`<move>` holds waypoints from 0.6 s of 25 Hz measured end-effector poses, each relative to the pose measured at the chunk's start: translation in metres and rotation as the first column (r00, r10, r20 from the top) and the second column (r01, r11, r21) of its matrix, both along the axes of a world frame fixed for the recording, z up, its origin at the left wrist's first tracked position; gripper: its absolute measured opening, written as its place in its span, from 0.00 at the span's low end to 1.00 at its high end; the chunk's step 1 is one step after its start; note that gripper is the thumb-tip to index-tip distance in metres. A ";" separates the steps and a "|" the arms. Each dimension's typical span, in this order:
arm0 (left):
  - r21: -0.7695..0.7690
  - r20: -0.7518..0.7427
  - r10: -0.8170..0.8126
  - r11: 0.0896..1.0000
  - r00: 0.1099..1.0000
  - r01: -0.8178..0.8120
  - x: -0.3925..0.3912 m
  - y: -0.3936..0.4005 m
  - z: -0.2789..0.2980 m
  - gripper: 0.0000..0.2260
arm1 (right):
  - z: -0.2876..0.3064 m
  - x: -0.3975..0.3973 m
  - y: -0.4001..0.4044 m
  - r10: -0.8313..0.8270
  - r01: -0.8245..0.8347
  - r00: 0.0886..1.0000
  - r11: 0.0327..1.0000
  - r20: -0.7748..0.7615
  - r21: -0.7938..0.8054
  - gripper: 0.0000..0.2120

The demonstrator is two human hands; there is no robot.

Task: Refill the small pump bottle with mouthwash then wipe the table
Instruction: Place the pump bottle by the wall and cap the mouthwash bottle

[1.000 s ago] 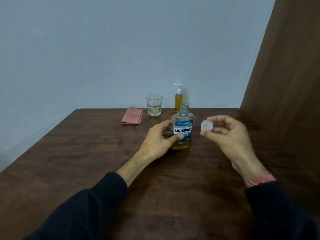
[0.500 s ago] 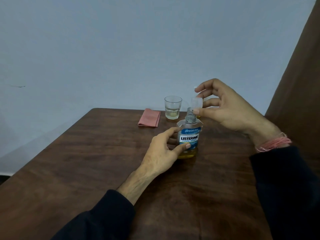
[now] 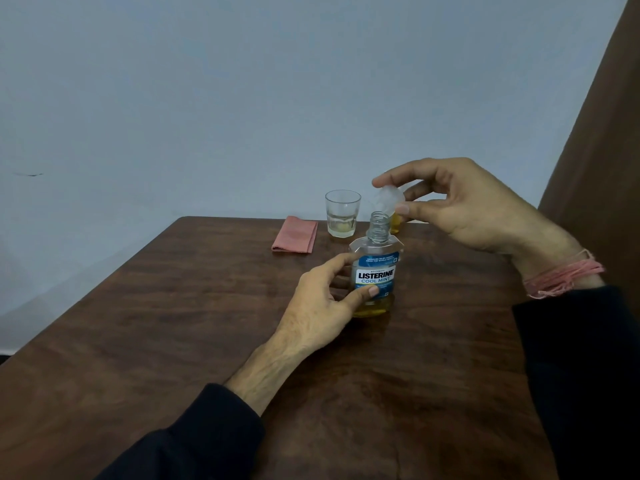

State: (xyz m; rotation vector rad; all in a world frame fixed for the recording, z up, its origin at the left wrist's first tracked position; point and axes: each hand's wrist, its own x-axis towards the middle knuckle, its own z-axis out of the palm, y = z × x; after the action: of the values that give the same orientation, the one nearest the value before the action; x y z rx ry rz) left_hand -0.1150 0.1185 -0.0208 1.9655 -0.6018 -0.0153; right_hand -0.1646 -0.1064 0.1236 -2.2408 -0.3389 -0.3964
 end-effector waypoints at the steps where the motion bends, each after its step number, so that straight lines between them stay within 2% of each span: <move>1: -0.001 0.004 -0.001 1.000 1.000 0.001 0.000 0.000 0.000 0.27 | 0.004 0.002 0.000 0.014 -0.015 0.999 0.998 -0.029 -0.059 0.19; 5: 0.006 -0.007 -0.007 1.000 1.000 0.007 0.002 0.001 0.000 0.27 | 0.012 0.006 0.006 0.052 -0.096 0.983 0.964 -0.178 -0.249 0.18; 11: -0.001 0.000 -0.010 1.000 1.000 0.010 0.003 0.001 -0.003 0.29 | 0.019 0.005 0.018 -0.044 -0.020 0.988 0.914 -0.147 -0.406 0.17; 15: -0.021 0.011 -0.016 1.000 1.000 0.016 0.004 0.002 -0.005 0.28 | 0.022 0.004 0.026 -0.139 0.059 0.983 0.855 -0.118 -0.515 0.10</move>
State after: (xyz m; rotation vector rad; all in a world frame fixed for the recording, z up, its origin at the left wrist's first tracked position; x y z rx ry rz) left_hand -0.1114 0.1205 -0.0256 1.9416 -0.6228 -0.0081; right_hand -0.1603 -0.0803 0.1458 -2.8027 -0.2683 -0.1975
